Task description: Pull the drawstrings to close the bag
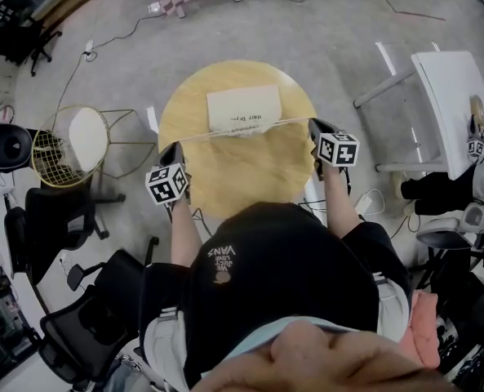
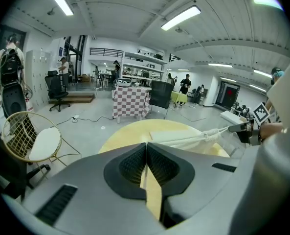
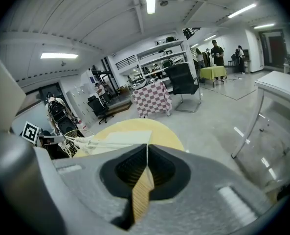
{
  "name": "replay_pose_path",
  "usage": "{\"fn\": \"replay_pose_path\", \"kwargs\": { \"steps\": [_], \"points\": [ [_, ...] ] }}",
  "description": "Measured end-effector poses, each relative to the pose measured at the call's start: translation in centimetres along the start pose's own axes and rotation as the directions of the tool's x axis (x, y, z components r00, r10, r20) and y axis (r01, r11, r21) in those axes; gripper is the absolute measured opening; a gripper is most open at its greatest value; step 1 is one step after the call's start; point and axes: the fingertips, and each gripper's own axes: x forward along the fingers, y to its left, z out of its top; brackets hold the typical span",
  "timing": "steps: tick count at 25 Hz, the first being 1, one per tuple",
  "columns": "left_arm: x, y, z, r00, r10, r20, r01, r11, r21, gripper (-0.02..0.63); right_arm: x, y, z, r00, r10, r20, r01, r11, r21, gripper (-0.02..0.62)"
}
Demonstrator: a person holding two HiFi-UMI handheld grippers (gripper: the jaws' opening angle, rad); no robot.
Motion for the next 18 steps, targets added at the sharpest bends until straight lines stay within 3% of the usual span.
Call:
{"fn": "replay_pose_path", "kwargs": {
  "steps": [18],
  "points": [
    [1.3, -0.3, -5.2, 0.998, -0.020, -0.062, 0.016, 0.997, -0.079, 0.021, 1.0, -0.5, -5.3, 0.995, -0.027, -0.096, 0.030, 0.999, 0.037, 0.006]
  ]
}}
